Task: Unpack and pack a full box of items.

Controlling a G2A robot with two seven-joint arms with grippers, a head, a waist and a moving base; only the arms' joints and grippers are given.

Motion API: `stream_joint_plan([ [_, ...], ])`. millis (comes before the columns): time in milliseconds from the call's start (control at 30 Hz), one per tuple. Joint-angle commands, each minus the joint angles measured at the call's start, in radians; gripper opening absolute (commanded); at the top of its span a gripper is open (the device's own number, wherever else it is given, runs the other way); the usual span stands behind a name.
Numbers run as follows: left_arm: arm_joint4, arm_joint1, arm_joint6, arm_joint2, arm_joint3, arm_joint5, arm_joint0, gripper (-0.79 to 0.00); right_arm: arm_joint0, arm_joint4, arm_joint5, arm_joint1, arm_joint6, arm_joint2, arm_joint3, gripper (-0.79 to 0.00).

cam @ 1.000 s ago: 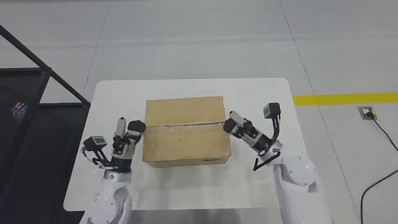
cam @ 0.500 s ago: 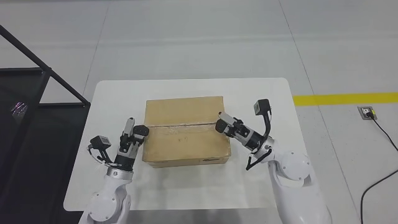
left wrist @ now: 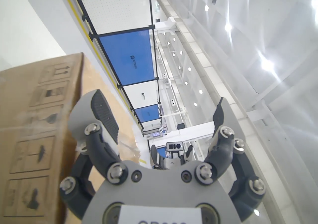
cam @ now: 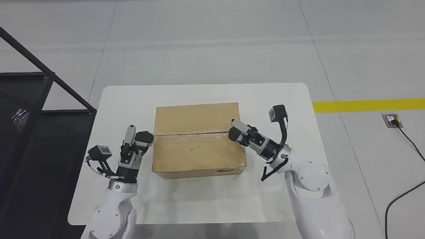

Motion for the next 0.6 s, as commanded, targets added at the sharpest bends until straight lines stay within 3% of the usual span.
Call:
stream_joint_plan([
  [0,-0.005,-0.001,-0.019,0.021,-0.014,0.012,-0.001,0.0,0.001,0.003,0.001,0.003,-0.004,-0.006,-0.001,0.0],
  [333,0.041,-0.008,0.024,0.066,0.09,0.086,-0.075,0.0,0.004,0.007,0.015,0.018,-0.02,-0.032,-0.01,0.0],
  [567,0.031,0.0,0.0,0.021,0.104,0.057,-0.049,0.0,-0.004,0.009,0.027,0.03,-0.03,-0.038,-0.036,0.0],
])
